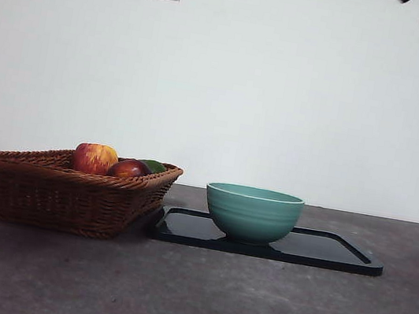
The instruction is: Pick up the wifruite, put it on the bowl, pick up the plate, put it on desk
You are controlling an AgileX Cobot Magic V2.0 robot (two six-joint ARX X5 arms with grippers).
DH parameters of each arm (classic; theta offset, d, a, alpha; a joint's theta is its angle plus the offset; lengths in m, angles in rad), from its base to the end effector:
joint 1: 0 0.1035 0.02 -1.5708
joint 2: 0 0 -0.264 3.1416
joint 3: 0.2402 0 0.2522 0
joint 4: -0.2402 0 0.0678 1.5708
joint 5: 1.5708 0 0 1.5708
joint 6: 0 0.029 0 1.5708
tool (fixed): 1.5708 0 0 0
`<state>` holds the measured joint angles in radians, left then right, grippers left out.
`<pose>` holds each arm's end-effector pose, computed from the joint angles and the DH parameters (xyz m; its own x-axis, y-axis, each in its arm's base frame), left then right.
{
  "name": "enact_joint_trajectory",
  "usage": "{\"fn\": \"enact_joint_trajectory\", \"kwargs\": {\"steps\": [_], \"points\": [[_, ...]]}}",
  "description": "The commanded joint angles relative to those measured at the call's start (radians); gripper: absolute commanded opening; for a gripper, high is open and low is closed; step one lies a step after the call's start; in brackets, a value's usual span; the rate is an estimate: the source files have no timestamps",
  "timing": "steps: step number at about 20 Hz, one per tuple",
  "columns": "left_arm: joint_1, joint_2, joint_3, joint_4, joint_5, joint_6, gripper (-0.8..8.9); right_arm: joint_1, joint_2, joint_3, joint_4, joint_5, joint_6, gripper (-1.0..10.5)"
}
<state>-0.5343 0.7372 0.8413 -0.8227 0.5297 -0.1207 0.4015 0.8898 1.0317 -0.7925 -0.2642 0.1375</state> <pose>0.1060 -0.0797 0.3050 0.3017 -0.7656 -0.5681 0.6930 0.5854 -0.4208 0.1480 0.0711 0.3446 0.6050 0.5405 -0.5846 -0.4867 0.8322 0.2657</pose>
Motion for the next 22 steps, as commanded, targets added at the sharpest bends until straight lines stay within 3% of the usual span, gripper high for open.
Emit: {"fn": "enact_joint_trajectory", "kwargs": {"steps": [1,5,22], "points": [[-0.005,0.003,0.01,0.008,0.006,0.012,3.15,0.026,-0.077,-0.061,-0.018,-0.042,-0.007,2.0],[-0.005,0.003,0.01,0.008,0.006,0.012,3.15,0.057,-0.202,-0.175,-0.046,-0.107,-0.003,2.0],[-0.005,0.003,0.01,0.008,0.006,0.011,3.15,0.061,-0.245,-0.202,-0.07,-0.106,0.001,2.0]]}}
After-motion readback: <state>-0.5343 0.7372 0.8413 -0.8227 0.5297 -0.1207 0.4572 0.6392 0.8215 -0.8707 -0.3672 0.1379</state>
